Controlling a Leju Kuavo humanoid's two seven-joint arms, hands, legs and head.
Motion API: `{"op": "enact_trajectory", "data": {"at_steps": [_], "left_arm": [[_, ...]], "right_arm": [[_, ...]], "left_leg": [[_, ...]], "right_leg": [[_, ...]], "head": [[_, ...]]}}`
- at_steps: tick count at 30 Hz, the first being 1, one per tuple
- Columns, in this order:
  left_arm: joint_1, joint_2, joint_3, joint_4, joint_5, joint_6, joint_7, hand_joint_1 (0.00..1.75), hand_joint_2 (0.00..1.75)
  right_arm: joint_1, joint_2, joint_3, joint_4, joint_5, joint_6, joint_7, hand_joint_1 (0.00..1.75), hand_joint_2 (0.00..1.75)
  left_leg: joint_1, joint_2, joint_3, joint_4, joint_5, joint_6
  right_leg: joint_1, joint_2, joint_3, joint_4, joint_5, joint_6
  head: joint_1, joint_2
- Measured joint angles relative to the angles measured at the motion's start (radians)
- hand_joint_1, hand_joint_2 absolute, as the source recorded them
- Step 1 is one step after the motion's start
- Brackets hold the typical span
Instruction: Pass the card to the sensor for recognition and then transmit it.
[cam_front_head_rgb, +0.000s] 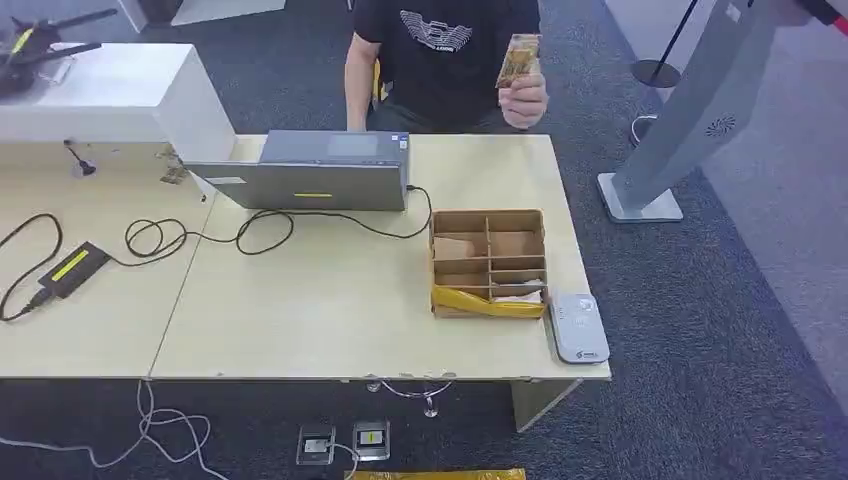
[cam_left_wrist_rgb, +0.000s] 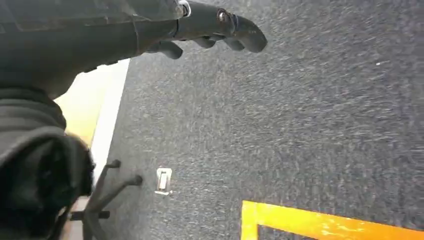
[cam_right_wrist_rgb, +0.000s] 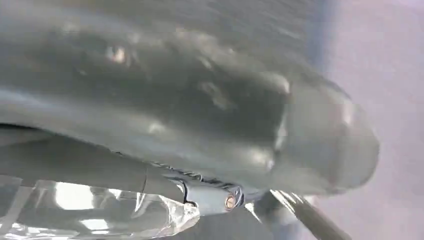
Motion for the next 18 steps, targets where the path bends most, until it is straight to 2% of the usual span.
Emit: {"op": "enact_trajectory", "data": {"at_steps": [3,7,11,18], "left_arm": [[-0.001,0.002,0.006,-0.012,0.015,-0.001,-0.024,0.0,0.0],[-0.001,0.002,0.01,-0.026,0.035,0.0,-0.041,0.0,0.0],[0.003,-0.001,0.011,-0.029,0.036,0.0,-0.057,0.0,0.0],[0.003,-0.001,0.011,-0.031,0.053,0.0,-0.079,0.0,0.0]], "right_arm": [[0.038,-0.068,0.168,-0.218,0.013,-0.018,0.109,0.0,0.0],[0.05,-0.137,0.343,-0.466,0.033,-0.02,0.18,0.0,0.0],[0.041,-0.185,0.468,-0.621,0.05,-0.021,0.194,0.0,0.0],[-0.053,-0.274,0.694,-0.817,0.063,-0.021,0.214,0.0,0.0]], "left_leg": [[-0.001,0.011,0.001,-0.001,-0.001,0.0],[0.0,0.009,0.002,-0.001,0.002,0.004],[-0.001,0.0,-0.002,-0.001,0.005,0.005],[0.0,-0.005,-0.001,0.0,0.006,0.004]], "right_leg": [[-0.001,0.011,-0.001,0.0,0.001,0.001],[0.0,0.009,0.0,-0.001,0.003,0.003],[-0.001,-0.001,0.0,0.0,0.004,0.004],[0.0,-0.005,0.0,0.0,0.003,0.004]], "head": [[-0.003,0.0],[-0.001,0.0],[-0.002,0.0],[-0.002,0.0]]}}
